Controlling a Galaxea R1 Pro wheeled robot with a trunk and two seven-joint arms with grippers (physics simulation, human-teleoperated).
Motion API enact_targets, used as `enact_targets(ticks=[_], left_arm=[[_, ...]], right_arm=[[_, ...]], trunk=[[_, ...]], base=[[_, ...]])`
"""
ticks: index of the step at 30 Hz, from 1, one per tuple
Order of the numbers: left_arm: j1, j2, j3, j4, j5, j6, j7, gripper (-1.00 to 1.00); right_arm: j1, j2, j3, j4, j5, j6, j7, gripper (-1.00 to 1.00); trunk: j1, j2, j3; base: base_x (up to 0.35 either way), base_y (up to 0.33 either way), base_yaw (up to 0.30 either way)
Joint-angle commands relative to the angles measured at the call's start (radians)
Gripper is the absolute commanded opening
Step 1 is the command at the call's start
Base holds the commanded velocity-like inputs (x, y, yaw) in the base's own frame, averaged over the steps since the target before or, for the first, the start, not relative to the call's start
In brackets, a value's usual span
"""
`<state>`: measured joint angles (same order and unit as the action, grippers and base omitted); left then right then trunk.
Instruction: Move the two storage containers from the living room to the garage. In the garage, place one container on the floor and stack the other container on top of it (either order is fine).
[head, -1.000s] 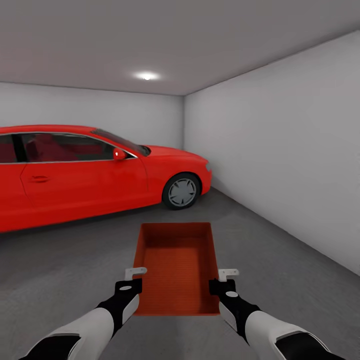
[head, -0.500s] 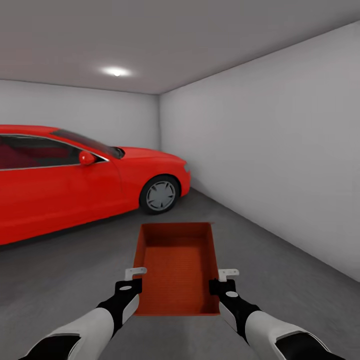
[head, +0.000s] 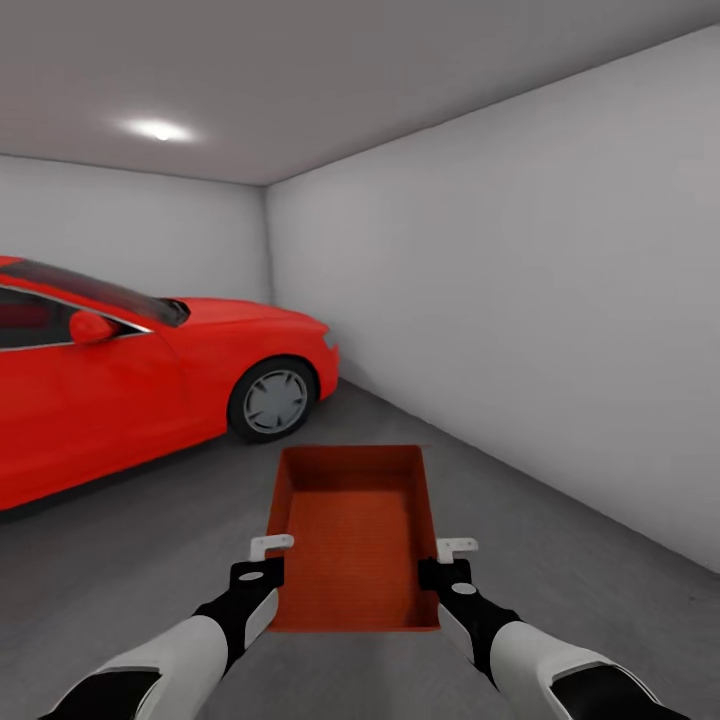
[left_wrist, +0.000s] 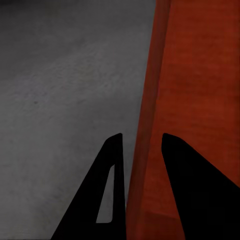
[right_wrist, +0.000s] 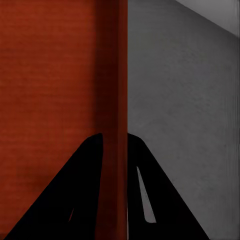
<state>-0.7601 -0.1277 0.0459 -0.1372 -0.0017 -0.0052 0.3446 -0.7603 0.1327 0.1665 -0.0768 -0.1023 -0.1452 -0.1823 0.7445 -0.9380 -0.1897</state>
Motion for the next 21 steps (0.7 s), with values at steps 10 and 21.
enact_targets(ticks=[10,21], left_arm=[[0.0,0.037,0.017,0.002,0.006,0.0,0.004,-1.0],[0.0,0.037,0.017,0.002,0.005,-0.001,0.004,-1.0]], right_arm=[[-0.002,-0.008,-0.065,-0.003,-0.004,-0.05,-0.02,-1.0],[-0.002,-0.01,-0.065,-0.003,-0.004,-0.052,-0.02,-1.0]], trunk=[[0.001,-0.001,-0.001],[0.001,-0.001,-0.001]], base=[[0.322,0.003,-0.282],[0.323,0.095,-0.282]])
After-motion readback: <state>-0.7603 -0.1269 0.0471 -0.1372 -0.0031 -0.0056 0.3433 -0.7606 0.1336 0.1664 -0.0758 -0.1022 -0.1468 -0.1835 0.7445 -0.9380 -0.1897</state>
